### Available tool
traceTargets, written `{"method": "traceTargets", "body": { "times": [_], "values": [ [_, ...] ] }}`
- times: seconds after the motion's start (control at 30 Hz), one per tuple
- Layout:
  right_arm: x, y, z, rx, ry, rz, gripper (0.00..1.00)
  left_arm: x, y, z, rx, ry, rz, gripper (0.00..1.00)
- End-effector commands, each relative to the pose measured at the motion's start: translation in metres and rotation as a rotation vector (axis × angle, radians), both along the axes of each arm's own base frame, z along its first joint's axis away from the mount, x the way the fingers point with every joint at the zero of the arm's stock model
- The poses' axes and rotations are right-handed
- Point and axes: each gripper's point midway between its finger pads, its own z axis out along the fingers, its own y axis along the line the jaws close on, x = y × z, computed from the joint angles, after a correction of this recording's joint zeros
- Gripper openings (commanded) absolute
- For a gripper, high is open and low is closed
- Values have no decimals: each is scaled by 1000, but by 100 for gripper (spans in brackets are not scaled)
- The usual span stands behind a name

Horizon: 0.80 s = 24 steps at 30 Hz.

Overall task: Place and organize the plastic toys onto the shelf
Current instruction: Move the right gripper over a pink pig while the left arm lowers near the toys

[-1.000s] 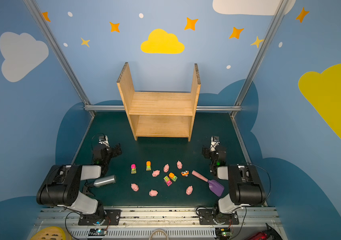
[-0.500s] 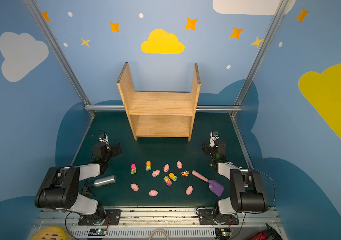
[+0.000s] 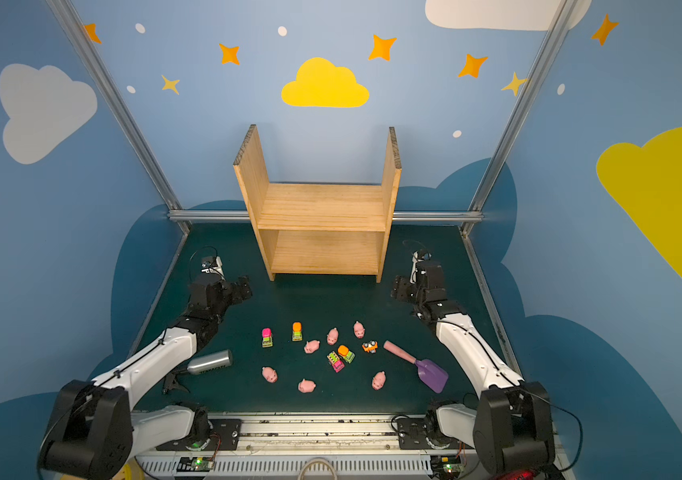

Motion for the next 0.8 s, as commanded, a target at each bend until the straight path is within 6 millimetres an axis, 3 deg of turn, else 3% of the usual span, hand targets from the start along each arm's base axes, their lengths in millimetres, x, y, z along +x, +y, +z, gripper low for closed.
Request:
{"method": "traceTargets", "body": {
  "times": [0.0,0.17,0.37,0.57,0.77],
  "values": [
    [-36,15,-9,-5,76,37,73,-33,-23,-8,-39,53,-49,100],
    [-72,50,-22,38,87,124,68,-80,-58,-5,-110,59,-165,100],
    [-96,65,-66,30,140,168,63,-119,-66,-11,-112,20,-224,100],
    [-100,77,-94,-13,155,193,60,-130,-63,-15,-103,21,-241,100],
    [-91,88,-100,-30,115,206,58,-129,-68,-20,-88,41,-258,100]
  ]
}}
